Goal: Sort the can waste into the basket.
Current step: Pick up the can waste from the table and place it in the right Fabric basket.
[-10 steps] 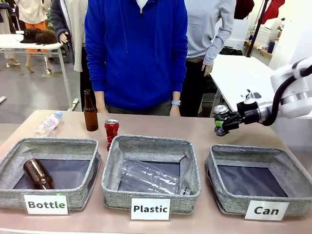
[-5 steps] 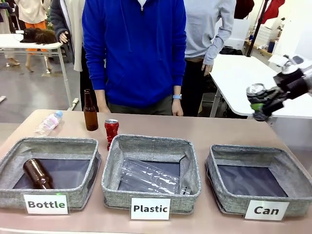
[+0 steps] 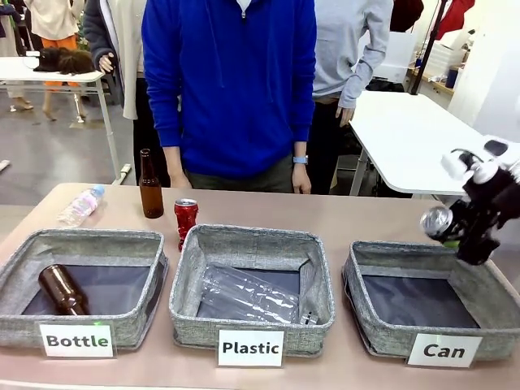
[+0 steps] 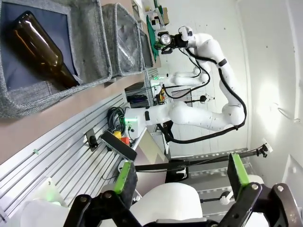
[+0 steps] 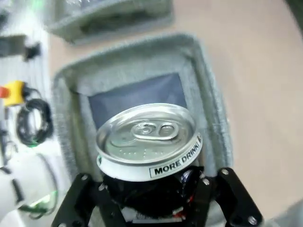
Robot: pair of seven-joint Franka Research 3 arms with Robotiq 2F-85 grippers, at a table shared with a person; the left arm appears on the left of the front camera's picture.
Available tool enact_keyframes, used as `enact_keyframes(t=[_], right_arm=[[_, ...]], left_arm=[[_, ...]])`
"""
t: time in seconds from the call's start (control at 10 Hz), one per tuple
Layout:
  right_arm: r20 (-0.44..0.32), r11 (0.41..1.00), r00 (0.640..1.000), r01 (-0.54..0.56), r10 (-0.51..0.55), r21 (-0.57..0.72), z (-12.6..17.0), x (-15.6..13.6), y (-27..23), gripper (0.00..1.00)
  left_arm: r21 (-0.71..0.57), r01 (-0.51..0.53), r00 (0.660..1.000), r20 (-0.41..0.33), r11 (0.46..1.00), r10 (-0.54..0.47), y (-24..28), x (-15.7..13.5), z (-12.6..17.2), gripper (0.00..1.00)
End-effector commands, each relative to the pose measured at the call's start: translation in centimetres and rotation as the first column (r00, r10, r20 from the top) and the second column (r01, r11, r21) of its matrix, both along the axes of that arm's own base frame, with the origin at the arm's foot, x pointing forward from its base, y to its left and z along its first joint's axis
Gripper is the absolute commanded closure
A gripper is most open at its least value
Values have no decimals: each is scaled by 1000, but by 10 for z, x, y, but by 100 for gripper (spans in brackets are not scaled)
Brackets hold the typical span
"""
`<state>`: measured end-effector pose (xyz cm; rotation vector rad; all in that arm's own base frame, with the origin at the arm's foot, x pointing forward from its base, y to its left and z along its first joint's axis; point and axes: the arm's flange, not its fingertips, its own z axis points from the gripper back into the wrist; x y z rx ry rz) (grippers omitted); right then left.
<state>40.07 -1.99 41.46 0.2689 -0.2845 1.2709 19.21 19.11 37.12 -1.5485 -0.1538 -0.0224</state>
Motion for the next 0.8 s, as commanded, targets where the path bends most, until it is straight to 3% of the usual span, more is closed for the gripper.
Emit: enact_keyframes(t=[0.0,0.5,0.6,0.7], right_arm=[[37,987,995,96,-92,-129,-16,-5,19,100],[-38,984,997,54,-61,-169,-22,-8,18,100],[-88,987,996,14,-28,-160,-23,-7,21,59],[-93,986,995,10,-26,-164,-22,-7,21,40]], left_arm=[[-15,-1,1000,24,1000,2,0,0,1,0],[-15,-1,1000,24,1000,2,0,0,1,0],[-15,-1,1000,24,1000,2,0,0,1,0],[-15,-1,1000,24,1000,2,0,0,1,0]])
